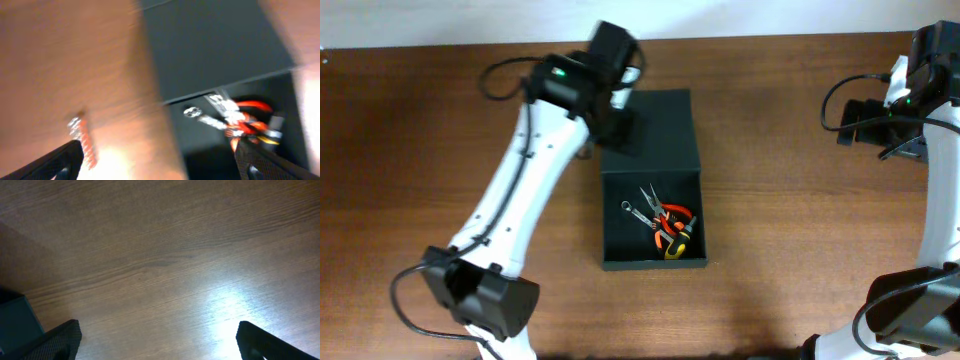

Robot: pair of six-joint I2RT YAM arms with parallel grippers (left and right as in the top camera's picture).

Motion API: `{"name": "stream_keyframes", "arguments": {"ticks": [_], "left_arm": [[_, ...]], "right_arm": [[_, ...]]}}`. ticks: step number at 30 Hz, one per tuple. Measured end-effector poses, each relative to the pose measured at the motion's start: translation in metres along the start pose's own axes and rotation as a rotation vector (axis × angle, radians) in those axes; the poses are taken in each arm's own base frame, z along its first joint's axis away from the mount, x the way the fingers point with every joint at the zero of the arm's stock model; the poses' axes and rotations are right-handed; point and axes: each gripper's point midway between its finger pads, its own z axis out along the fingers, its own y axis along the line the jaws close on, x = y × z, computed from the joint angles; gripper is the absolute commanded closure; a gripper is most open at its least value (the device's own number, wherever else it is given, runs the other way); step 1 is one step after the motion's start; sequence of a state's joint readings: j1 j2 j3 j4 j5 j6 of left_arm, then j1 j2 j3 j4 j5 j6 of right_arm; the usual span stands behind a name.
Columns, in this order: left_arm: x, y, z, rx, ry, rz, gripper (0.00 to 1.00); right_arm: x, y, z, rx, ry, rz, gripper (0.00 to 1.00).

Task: Pack container
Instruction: 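Move the left gripper over the orange socket-bit strip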

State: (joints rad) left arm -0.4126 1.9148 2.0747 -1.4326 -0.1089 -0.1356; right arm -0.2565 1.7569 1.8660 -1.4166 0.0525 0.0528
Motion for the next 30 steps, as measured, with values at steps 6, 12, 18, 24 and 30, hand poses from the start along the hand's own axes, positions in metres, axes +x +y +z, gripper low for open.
{"name": "stream_keyframes", "arguments": {"ticks": [6,12,18,24,30], "left_arm": [[0.047,0.091,-0.013,-0.217,0.167,-0.226,0.01],[0.071,0.149,-0.026,-0.29,0.197,-0.425,0.01],[0.08,0.165,-0.032,-0.235,0.196,-0.497,0.01],[0.115,0.161,-0.057,-0.193,0.176,-0.523,0.01],[0.171,0.143,-0.071,-0.181,0.099,-0.528,0.01]], "right_arm": [[0.0,0.0,0.0,0.0,0.0,0.0,0.01],[0.0,0.0,0.0,0.0,0.0,0.0,0.01],[0.0,0.0,0.0,0.0,0.0,0.0,0.01],[0.0,0.0,0.0,0.001,0.0,0.0,0.01],[0.0,0.0,0.0,0.0,0.0,0.0,0.01]]}}
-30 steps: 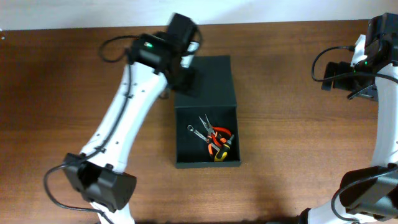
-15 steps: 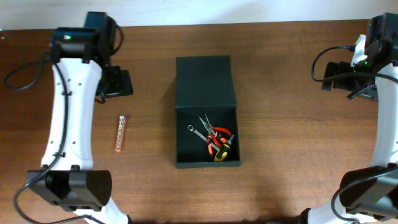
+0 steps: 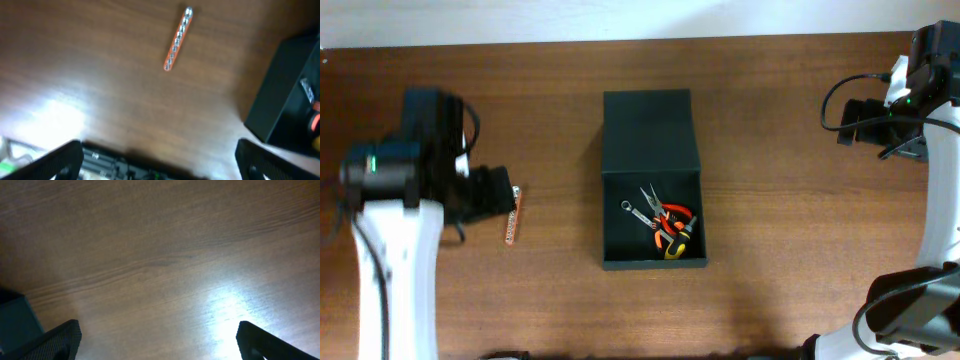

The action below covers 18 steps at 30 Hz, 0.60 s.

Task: Pack container
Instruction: 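Move the left gripper over the orange socket-bit strip, then lower the left gripper and grasp the orange socket strip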

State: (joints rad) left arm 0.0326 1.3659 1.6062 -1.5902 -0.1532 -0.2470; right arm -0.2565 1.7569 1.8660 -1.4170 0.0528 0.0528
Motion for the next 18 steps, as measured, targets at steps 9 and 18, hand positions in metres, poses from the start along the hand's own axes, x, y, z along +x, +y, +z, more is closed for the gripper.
{"name": "stream_keyframes", "arguments": {"ticks": [9,18], "left_arm": [[0.0,-0.02,0.07,0.08,-0.098,-0.015,0.01],[-0.027,-0.046,0.165,0.079,-0.012,0.086,0.01]], "right_arm": [[0.0,0.0,0.0,0.0,-0.001,0.0,0.01],[0.0,0.0,0.0,0.0,0.0,0.0,0.01]]}}
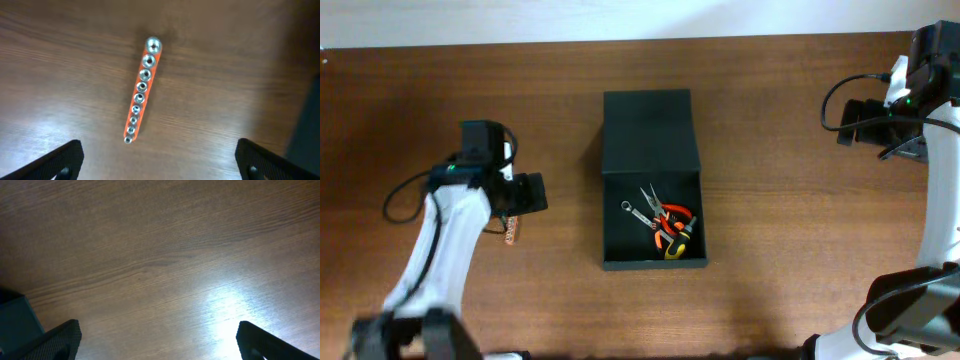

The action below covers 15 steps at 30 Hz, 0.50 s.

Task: Pack container
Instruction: 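Lower the left gripper and grasp the orange socket strip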

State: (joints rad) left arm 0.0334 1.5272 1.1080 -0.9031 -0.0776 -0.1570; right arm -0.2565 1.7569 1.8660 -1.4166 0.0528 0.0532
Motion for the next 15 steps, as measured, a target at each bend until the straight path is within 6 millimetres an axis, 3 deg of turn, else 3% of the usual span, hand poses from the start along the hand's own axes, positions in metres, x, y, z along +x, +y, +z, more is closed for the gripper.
{"name": "stream_keyframes", "arguments": {"ticks": [3,5,10,15], "left_arm": [[0.019,-0.001,0.047,-0.018,0.163,0.07,0.01],[0.029,-0.004,0.062,-0.004,0.224,0.084,0.01],[0.032,-0.006,0.074,0.047,0.254,0.104,0.01],[0.031,0.006,0.075,0.046,0.252,0.092,0.01]], "right_arm": [[0.0,0.0,0.0,0.0,0.0,-0.001,0.01],[0.0,0.0,0.0,0.0,0.0,-0.001,0.01],[0.0,0.0,0.0,0.0,0.0,-0.001,0.01],[0.0,0.0,0.0,0.0,0.0,0.0,0.01]]}}
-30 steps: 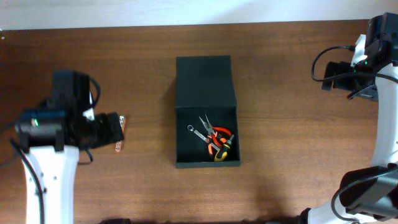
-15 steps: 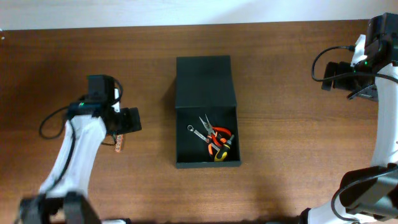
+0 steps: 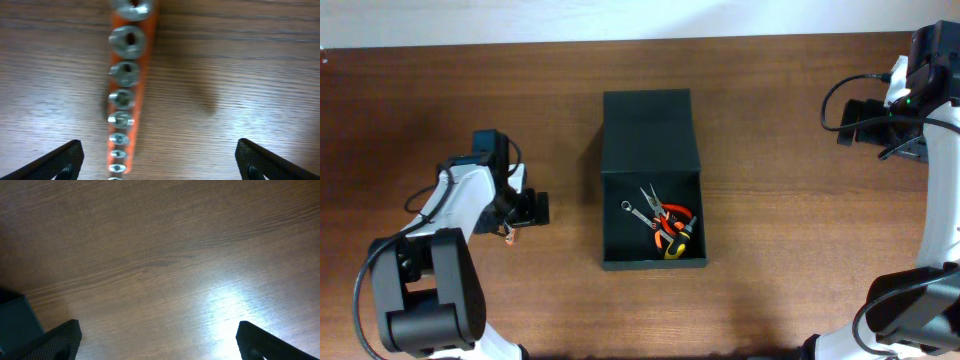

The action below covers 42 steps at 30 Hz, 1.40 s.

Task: Pack container
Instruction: 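Lower the left gripper and grasp the orange socket strip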

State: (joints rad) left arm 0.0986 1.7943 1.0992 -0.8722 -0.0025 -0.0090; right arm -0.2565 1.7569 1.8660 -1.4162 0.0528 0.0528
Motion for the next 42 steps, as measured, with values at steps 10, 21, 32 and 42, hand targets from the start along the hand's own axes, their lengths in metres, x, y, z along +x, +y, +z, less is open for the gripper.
{"name": "stream_keyframes", "arguments": {"ticks": [10,21,32,42], "left_arm": [[0.004,0.035,-0.003,-0.066,0.018,-0.049,0.01],[-0.017,0.039,-0.019,-0.088,-0.037,0.003,0.01],[-0.022,0.032,-0.011,-0.095,-0.034,0.082,0.01],[-0.025,0.033,-0.011,-0.097,-0.046,0.09,0.01]], "right_arm": [[0.0,0.0,0.0,0.0,0.0,0.0,0.01],[0.0,0.0,0.0,0.0,0.0,0.0,0.01],[0.0,0.0,0.0,0.0,0.0,-0.001,0.01],[0.0,0.0,0.0,0.0,0.0,0.0,0.01]]}}
